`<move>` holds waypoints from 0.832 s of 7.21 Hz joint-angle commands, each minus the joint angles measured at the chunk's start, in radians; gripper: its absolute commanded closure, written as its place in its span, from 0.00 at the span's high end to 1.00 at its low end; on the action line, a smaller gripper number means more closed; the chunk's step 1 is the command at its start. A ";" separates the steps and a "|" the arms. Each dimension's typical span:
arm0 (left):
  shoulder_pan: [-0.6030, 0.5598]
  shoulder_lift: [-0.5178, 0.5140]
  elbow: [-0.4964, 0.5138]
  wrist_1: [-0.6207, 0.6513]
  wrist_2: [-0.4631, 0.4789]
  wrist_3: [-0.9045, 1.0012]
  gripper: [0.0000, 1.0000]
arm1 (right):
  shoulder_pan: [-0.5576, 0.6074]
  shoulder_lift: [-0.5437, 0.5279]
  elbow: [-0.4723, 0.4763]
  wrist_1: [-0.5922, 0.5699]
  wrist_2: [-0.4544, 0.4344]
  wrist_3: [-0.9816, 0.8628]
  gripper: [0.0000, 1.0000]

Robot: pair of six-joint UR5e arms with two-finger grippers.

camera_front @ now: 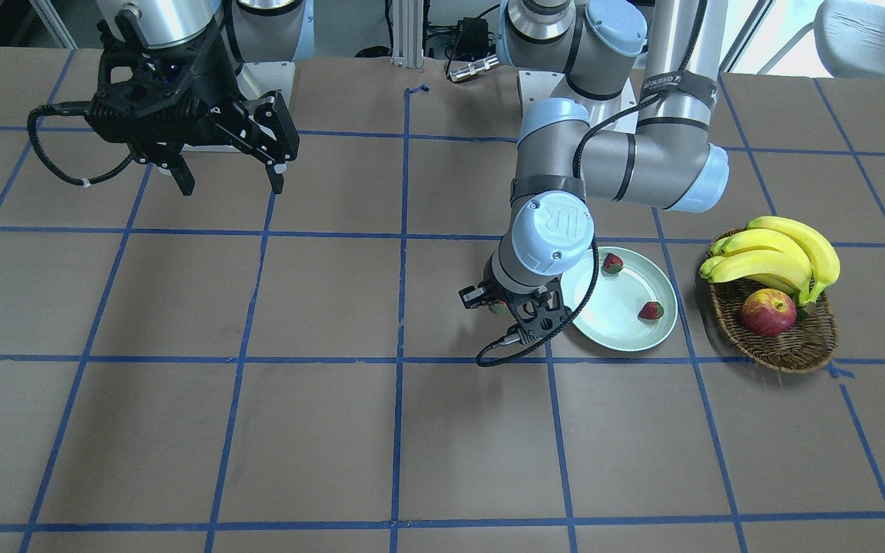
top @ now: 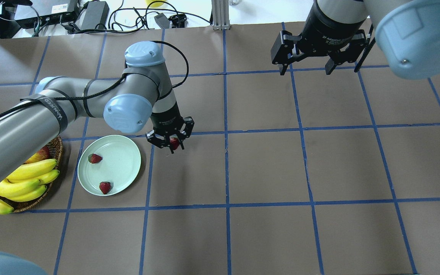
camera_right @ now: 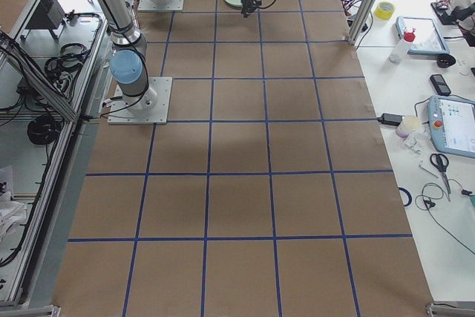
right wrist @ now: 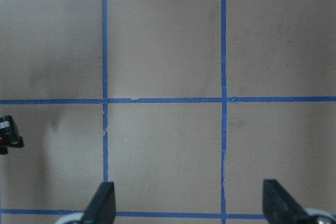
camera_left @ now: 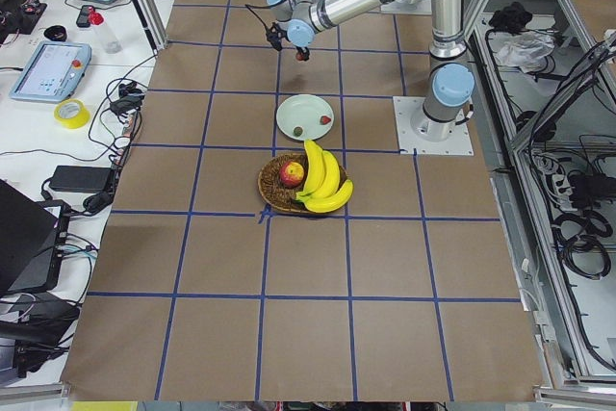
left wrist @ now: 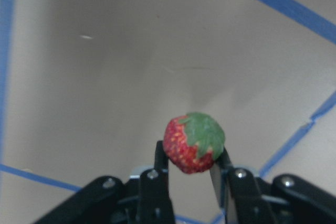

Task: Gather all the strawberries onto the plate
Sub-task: 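Carry the last strawberry with the left gripper onto the plate and release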

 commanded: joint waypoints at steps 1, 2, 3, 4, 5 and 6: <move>0.192 0.020 0.015 -0.078 0.118 0.261 0.00 | 0.001 0.000 0.000 0.000 0.000 0.000 1.00; 0.208 0.011 -0.025 -0.080 0.118 0.300 0.00 | 0.001 0.000 0.001 0.000 -0.001 0.000 1.00; 0.222 0.003 -0.034 -0.071 0.120 0.335 0.10 | 0.001 0.000 0.001 0.002 -0.004 0.000 1.00; 0.236 0.000 -0.037 -0.066 0.118 0.325 0.90 | 0.001 0.000 0.003 0.003 -0.006 -0.001 1.00; 0.237 0.024 -0.030 -0.062 0.118 0.361 1.00 | 0.000 0.000 0.003 0.003 -0.005 -0.002 1.00; 0.237 0.043 -0.013 -0.063 0.109 0.386 1.00 | 0.000 0.000 0.003 0.003 -0.006 -0.002 1.00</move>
